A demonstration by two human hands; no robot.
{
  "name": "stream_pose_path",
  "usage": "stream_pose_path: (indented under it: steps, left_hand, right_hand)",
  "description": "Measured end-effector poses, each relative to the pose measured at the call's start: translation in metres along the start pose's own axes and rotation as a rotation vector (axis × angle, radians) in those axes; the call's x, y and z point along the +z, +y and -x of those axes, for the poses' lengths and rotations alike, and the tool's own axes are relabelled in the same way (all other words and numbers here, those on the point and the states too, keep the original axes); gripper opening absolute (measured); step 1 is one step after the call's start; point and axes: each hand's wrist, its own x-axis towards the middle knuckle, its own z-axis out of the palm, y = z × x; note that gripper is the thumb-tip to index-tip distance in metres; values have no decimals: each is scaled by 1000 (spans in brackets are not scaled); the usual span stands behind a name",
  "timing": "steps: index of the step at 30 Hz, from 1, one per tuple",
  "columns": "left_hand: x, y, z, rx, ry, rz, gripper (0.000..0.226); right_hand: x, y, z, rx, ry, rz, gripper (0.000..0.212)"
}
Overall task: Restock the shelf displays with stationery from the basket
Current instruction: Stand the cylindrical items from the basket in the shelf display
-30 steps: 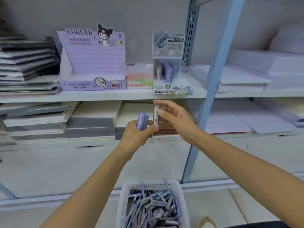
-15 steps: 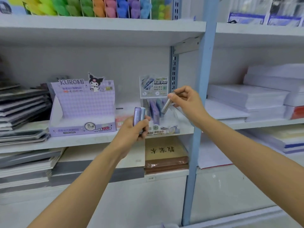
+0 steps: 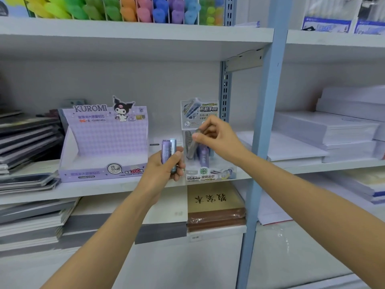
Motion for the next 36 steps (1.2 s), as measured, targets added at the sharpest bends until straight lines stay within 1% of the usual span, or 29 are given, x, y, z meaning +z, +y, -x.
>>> stream_pose_path:
  steps: [3,5,9,13,15,19,23,25,28,31,33,36]
  left_hand:
    - [-1,2,2,14,-16,-15,24]
    - [-2,2,3,17,-10,-19,25]
    - [-5,2,6,21,-33,-15,17]
    - [-7,1,8,15,-43,-10,21]
    - [-7,1,9,9,-30,-4,21]
    - [-7,2,10,-4,-28,14,21]
    - [-7,2,12,-10,-28,26,18]
    - [-7,3,14,-10,-27,34,15]
    - [-7,3,15,-6,-30,18,13]
    - [-6,6,17,-1,-42,2,13]
    - [-2,9,18,21,-60,-4,12]
    - [6,14,21,71,-90,-8,15]
  right_hand:
    - [9,1,3,-26,-24,157,22]
    - [11,0,3,-34,-8,202,23]
    - [8,-3,4,-43,-11,289,24]
    - [11,-4,4,-43,0,338,24]
    - [14,-6,4,-66,-2,411,28]
    - [15,-9,3,-144,25,572,27]
    - [19,-4,7,-165,-26,657,23]
    - [20,-2,7,-132,-33,651,21]
    - [16,-3,6,-130,25,627,26]
    - [11,-13,12,-177,58,436,19]
    - [11,-22,19,-193,6,308,20]
    - [14,-29,26,-135,-86,210,25]
